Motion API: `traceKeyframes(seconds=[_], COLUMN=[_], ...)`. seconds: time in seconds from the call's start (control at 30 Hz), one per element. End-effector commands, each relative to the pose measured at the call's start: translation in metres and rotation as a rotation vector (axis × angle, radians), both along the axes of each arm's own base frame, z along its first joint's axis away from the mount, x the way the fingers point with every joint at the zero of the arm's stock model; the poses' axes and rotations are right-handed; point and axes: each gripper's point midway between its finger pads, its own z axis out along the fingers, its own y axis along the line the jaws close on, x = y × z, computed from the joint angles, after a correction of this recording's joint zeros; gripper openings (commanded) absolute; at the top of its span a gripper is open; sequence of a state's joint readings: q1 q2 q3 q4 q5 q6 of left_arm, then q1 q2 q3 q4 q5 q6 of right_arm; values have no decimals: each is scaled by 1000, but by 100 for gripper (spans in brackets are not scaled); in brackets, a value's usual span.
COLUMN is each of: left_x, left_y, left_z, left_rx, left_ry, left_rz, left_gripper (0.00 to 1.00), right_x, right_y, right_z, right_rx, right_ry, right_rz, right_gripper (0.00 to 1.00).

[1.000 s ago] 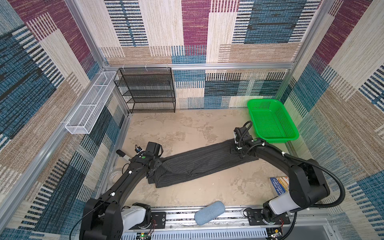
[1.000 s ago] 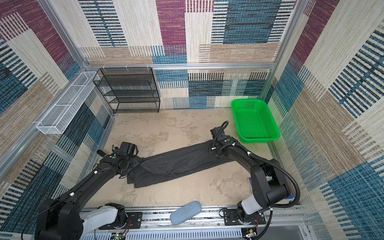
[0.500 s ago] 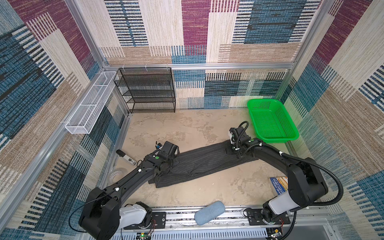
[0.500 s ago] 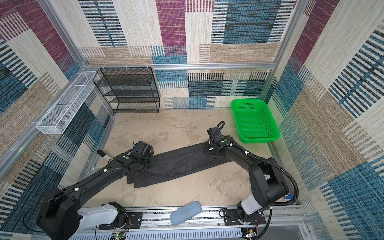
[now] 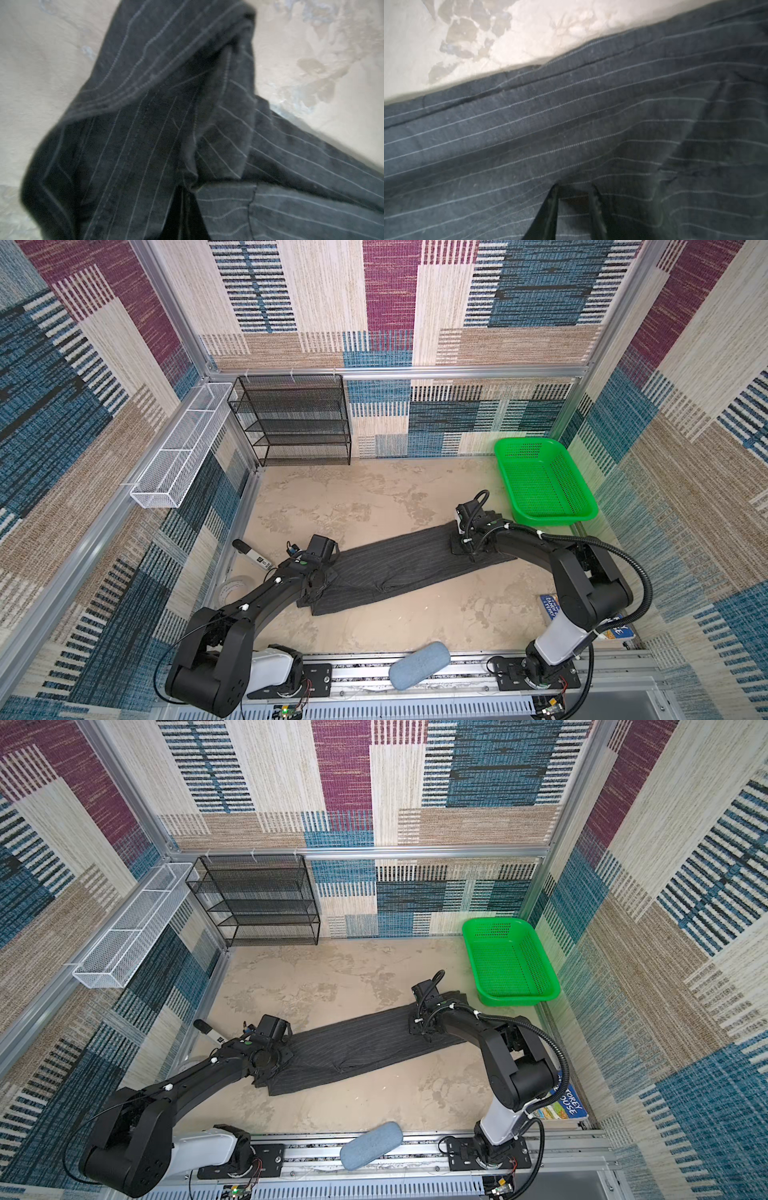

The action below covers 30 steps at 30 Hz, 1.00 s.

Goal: Fold and stack the long sleeve shirts

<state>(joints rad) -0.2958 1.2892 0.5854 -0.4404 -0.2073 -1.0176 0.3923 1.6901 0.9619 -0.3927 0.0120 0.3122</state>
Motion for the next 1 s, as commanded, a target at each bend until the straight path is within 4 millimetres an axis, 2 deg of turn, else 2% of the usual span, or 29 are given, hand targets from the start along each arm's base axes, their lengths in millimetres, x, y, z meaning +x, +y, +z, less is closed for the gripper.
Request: traceKeyframes(seconds=[0.0,0.13,0.23,0.4,0.53,0.73,0.83,0.97], left_x=[-1,0,6,18,31,47,43,29], left_y=[13,26,28,19,13,-8,-9,1], left_z=[-4,-4,4,25,41,55,59,66], left_rx=[28,26,22,-22,-39,-127,-139,-107], left_ry=[1,5,-3,-35,-74,-76,-93,-99], left_rz=[17,38,29,-5,-35,-76,-62,-34], left_gripper=[5,4,4,3,3,2,2,2], right_x=[9,10,10,3,3,11,16,18], right_y=[-5,-17,-19,-14,-12,-13,-22,-44], right_z=[5,14,32,61,66,42,25,-6], right_rx=[-29,-87,-112,-122,-96,-77,-56,-80], right_ry=[-32,-43,-66,-123,-161,-140,-114,-45], right_rz=[-18,-26,-14,14,19,21,3,-22], right_gripper=[30,33,35,38,38,38,36,34])
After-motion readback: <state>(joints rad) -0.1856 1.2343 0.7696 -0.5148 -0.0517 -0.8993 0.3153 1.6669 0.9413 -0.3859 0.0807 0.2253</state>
